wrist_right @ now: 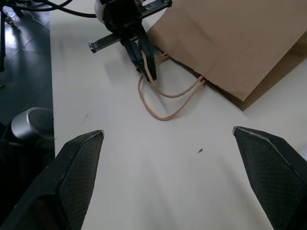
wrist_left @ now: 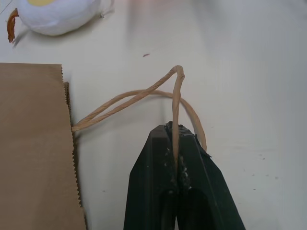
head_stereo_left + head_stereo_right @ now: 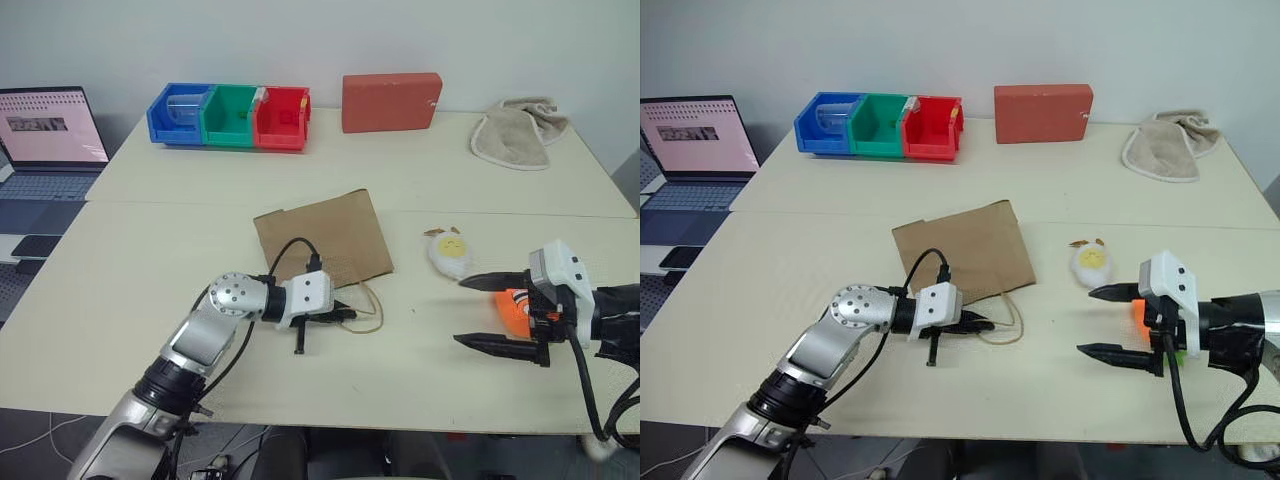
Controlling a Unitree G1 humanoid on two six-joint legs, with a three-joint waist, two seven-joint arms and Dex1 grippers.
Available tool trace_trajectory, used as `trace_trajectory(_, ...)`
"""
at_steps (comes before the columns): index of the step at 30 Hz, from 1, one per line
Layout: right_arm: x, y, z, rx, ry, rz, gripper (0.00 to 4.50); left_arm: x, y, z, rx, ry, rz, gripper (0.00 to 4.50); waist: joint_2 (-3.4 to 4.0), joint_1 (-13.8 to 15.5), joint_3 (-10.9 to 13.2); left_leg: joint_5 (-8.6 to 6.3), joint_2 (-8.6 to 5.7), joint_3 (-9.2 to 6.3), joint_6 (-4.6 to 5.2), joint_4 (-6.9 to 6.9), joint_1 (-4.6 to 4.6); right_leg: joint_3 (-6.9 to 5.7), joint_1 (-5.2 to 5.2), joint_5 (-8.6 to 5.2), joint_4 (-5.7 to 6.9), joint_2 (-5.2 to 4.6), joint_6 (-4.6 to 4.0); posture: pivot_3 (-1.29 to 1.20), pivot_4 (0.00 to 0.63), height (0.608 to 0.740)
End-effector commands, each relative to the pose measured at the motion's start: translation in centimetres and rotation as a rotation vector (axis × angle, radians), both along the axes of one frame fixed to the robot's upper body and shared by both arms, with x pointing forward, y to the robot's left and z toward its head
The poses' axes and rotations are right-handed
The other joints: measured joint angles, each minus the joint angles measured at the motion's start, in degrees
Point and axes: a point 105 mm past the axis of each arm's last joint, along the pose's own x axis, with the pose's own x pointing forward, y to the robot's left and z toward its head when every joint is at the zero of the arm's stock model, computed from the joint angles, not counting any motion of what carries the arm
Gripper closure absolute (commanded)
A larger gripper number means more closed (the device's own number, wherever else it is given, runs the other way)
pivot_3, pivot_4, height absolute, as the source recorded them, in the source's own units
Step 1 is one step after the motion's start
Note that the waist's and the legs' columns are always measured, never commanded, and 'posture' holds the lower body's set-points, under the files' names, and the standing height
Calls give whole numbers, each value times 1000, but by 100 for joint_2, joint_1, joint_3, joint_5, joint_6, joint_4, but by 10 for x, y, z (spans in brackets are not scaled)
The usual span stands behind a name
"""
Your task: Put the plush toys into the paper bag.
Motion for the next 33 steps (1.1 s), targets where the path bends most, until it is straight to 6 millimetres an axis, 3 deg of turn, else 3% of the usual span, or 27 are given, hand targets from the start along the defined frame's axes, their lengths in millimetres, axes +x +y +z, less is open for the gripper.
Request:
trace_trajectory(1, -4, 19, 3, 41, -52, 44, 0, 0, 1, 53, -142, 18, -15, 4494, 0, 4, 0, 0, 1, -9, 0, 0, -3, -2, 0, 0, 0, 4, 0, 0, 150, 740)
trace_trajectory(4, -2, 30, 3, 94, -57, 50, 0, 1, 2, 69, -200, 78, -12, 4494, 0, 2, 0, 0, 0, -16, 0, 0, -7, -5, 0, 0, -1, 6, 0, 0, 150, 740)
trace_trajectory(7, 5, 41, -2, 164, -61, 39, 591, 5, 6, 84, -256, 146, 0, 4500, -1, -12, 0, 0, 2, -16, 0, 0, -6, -5, 0, 0, 0, 9, 1, 0, 150, 740)
trace_trajectory(14, 31, 79, -26, 197, -131, 19, 3197, 6, 3, 99, -337, 231, 1, 4500, 0, -16, 0, 0, 8, -22, 0, 0, -3, -5, -1, 0, 4, 20, 0, 0, 150, 740)
trace_trajectory(17, 53, 100, -30, 224, -195, -44, 4315, 0, -2, 94, -316, 249, -15, 4500, -1, -30, -1, 1, 8, -26, -1, 0, -5, -4, -3, 1, 4, 23, -1, 0, 150, 740)
trace_trajectory(18, 57, 105, -31, 227, -205, -51, 4463, -2, -2, 92, -307, 252, -19, 4500, -1, -34, -1, 1, 9, -26, -1, 0, -3, -3, -3, 1, 5, 24, -1, 0, 150, 740)
trace_trajectory(24, 84, 122, -53, 161, -321, -122, 4463, -4, -8, 100, -356, 262, -12, 4500, -1, -3, -1, 1, 9, -38, -2, -3, -9, -9, -6, 1, 5, 27, -7, 0, 150, 740)
trace_trajectory(33, 115, 141, -69, 125, -424, -252, 4463, -3, -5, 113, -415, 284, 4, 4500, 0, -35, -1, 2, 16, -40, -2, -3, -5, -6, -7, 8, 9, 38, -19, 0, 150, 740)
